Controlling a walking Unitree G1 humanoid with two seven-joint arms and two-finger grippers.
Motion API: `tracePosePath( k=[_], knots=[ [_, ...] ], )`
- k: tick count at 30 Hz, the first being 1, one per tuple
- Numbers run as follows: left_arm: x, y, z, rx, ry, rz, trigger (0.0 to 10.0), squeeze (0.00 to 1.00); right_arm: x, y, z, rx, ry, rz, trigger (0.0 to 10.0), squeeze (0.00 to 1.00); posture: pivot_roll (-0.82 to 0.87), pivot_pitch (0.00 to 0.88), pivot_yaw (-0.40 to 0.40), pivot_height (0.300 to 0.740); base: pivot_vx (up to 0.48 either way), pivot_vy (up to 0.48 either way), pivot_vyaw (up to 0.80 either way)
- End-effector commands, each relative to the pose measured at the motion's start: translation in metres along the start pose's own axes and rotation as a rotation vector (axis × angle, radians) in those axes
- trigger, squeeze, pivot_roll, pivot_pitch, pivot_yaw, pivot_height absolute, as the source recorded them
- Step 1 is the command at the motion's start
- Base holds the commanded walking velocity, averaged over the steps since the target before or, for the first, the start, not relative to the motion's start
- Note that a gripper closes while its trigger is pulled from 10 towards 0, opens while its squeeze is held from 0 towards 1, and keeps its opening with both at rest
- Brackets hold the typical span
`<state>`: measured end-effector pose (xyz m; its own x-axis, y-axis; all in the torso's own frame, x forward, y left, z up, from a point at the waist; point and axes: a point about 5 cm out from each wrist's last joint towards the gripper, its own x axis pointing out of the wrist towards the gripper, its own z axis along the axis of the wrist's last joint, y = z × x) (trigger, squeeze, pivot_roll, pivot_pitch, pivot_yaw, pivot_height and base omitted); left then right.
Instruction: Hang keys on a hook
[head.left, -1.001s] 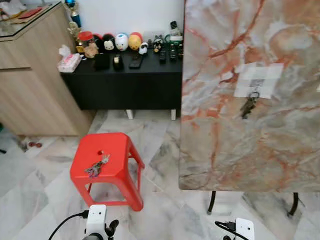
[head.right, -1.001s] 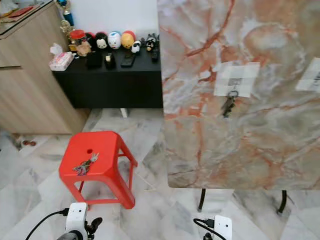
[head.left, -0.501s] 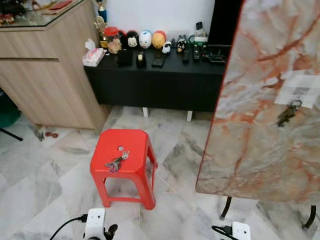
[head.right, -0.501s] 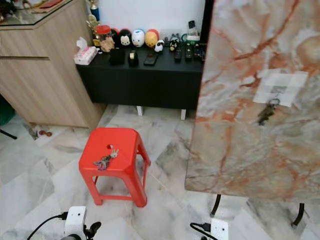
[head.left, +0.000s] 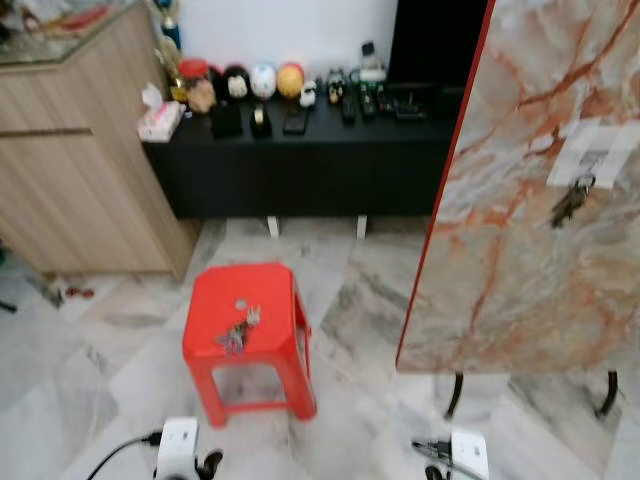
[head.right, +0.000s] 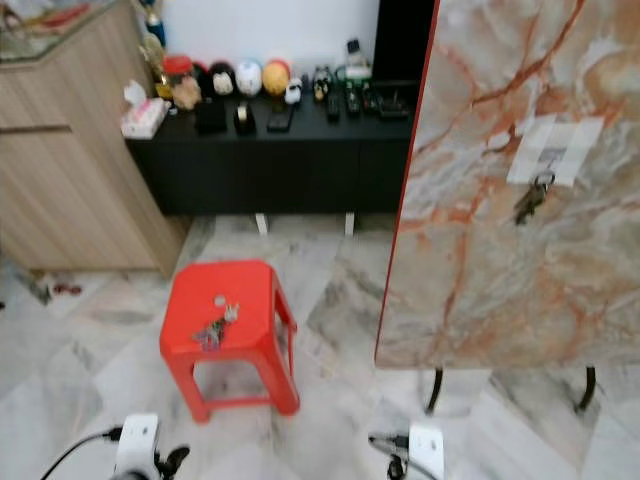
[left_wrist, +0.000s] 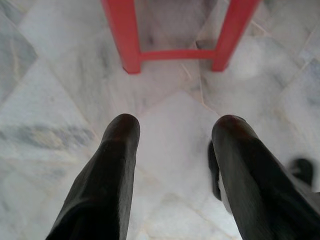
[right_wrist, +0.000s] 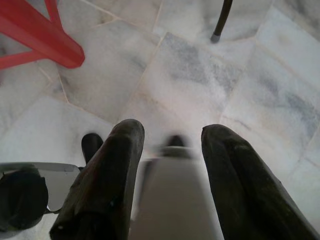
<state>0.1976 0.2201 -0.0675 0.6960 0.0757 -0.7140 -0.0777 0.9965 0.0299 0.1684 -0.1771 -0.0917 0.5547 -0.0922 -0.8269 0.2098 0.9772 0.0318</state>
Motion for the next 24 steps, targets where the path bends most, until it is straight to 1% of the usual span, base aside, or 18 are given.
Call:
tracePosePath(
  k=[1,7,10,12,18,24],
  knots=[
    [0.0,-0.002,-0.003,-0.01,0.01,-0.007,10.0,0.0,-0.001,-0.005,-0.004,-0.001,0.014,-0.011,10.0,0.0,0.11,0.086,0.065,0.74,0.0,0.334,0.0],
    [-0.001,-0.001,-0.003,-0.009,0.011,-0.005,10.0,0.0,-0.002,-0.009,-0.008,0.002,0.02,-0.017,10.0,0.0,0.11,0.09,0.065,0.74,0.0,0.335,0.0],
    [-0.001,-0.001,-0.003,-0.009,0.012,-0.004,10.0,0.0,-0.002,-0.011,-0.009,-0.011,0.024,-0.023,10.0,0.0,0.11,0.093,0.067,0.74,0.0,0.334,0.0],
    [-0.001,0.0,-0.003,-0.008,0.012,-0.003,10.0,0.0,-0.002,-0.011,-0.009,0.001,0.021,-0.025,10.0,0.0,0.11,0.094,0.069,0.74,0.0,0.33,0.0],
    [-0.001,0.0,-0.004,-0.012,0.01,0.0,10.0,0.0,-0.003,-0.011,-0.011,-0.029,0.025,-0.01,10.0,0.0,0.12,0.108,0.063,0.74,0.0,0.33,0.0],
    [-0.002,0.001,-0.007,-0.011,0.015,0.0,10.0,0.0,-0.003,-0.009,-0.015,-0.033,0.031,-0.007,10.0,0.0,0.12,0.105,0.058,0.74,0.0,0.332,0.0]
  ],
)
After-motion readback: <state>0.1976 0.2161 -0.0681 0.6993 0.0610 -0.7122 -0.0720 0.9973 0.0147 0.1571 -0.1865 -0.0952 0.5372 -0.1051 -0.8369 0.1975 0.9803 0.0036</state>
